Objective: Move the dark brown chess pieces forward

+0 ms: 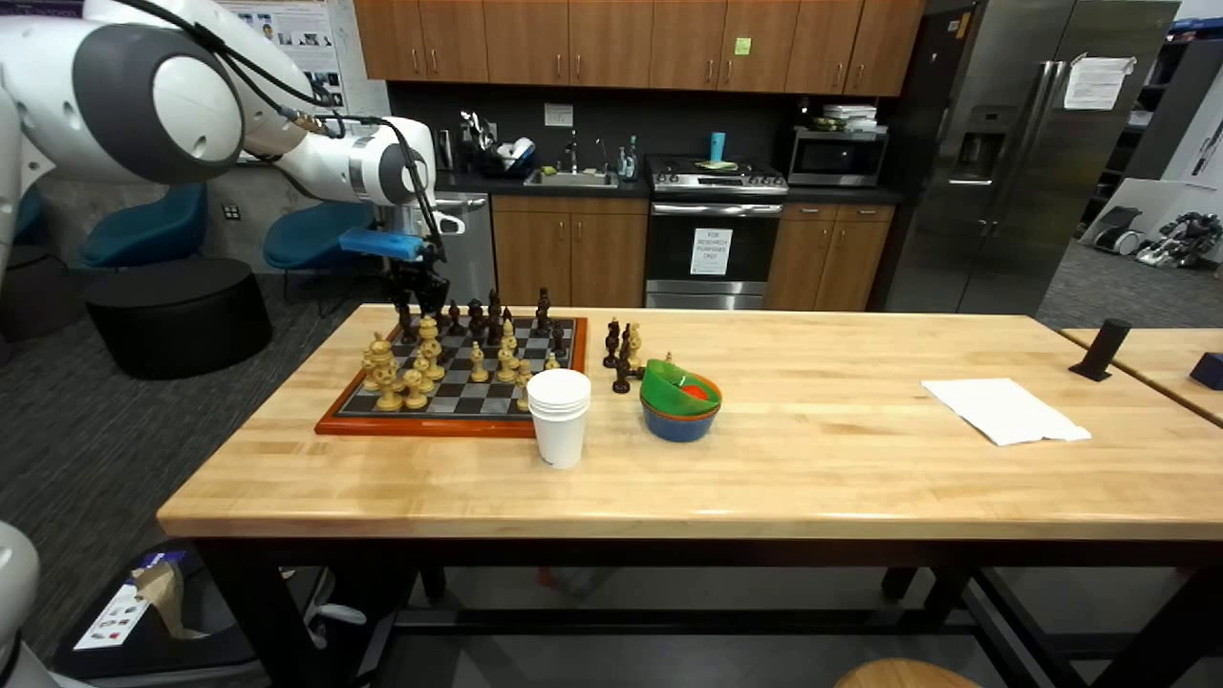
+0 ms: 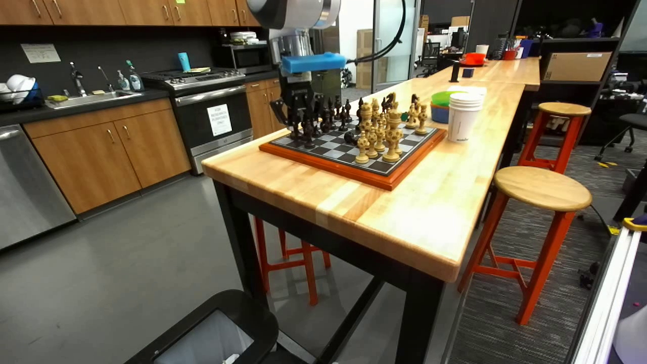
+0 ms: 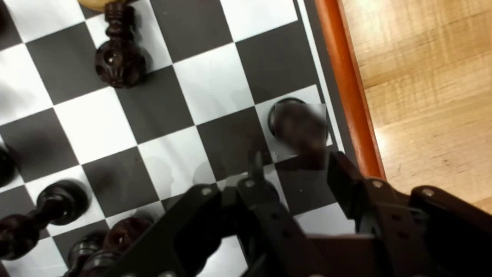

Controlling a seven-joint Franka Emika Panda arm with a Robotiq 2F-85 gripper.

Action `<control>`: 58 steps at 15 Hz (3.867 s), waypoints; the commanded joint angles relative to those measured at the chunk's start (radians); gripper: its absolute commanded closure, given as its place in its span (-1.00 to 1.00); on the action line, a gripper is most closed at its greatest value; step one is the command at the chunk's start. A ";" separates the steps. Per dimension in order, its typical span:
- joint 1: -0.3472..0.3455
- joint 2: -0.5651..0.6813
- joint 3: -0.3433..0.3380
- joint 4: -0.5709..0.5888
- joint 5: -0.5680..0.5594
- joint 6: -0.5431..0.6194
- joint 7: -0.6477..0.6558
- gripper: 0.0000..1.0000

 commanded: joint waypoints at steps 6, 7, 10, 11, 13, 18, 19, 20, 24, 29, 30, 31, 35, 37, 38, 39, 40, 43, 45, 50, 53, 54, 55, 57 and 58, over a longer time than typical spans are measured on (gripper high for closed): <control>0.023 0.022 -0.012 0.056 -0.024 -0.019 0.002 -0.41; 0.023 0.024 -0.014 0.059 -0.027 -0.021 0.001 -0.36; 0.022 0.029 -0.017 0.068 -0.037 -0.027 0.000 -0.14; 0.022 0.028 -0.019 0.068 -0.040 -0.028 0.000 -0.22; 0.020 0.023 -0.022 0.058 -0.042 -0.025 0.001 -0.17; 0.018 0.012 -0.026 0.039 -0.040 -0.016 0.003 -0.27; 0.019 0.012 -0.027 0.038 -0.040 -0.015 0.004 -0.23; 0.018 0.011 -0.027 0.037 -0.039 -0.013 0.003 -0.24; 0.017 0.010 -0.029 0.033 -0.040 -0.012 0.001 0.30; 0.013 0.003 -0.034 0.018 -0.040 -0.011 -0.003 -0.30; 0.012 0.002 -0.034 0.015 -0.040 -0.010 -0.004 -0.43; 0.011 0.001 -0.035 0.013 -0.040 -0.009 -0.004 -0.54; 0.008 0.004 -0.037 0.009 -0.041 -0.004 -0.009 -0.78; 0.007 0.009 -0.037 0.015 -0.039 -0.002 -0.014 -0.71; 0.008 0.010 -0.036 0.017 -0.039 -0.002 -0.015 -0.59; 0.008 0.013 -0.036 0.021 -0.039 -0.004 -0.016 -0.49; 0.008 0.013 -0.036 0.022 -0.038 -0.005 -0.016 -0.46; 0.008 0.011 -0.036 0.021 -0.038 -0.008 -0.016 -0.45; 0.009 0.010 -0.037 0.021 -0.040 -0.008 -0.015 -0.47; 0.008 0.015 -0.035 0.031 -0.039 -0.009 -0.019 -0.38; 0.009 0.020 -0.035 0.040 -0.040 -0.013 -0.022 -0.32; 0.009 0.022 -0.035 0.043 -0.041 -0.014 -0.023 -0.34; 0.009 0.023 -0.035 0.046 -0.041 -0.014 -0.025 -0.35; 0.009 0.026 -0.034 0.051 -0.041 -0.015 -0.028 -0.34; 0.009 0.027 -0.034 0.053 -0.041 -0.015 -0.032 -0.33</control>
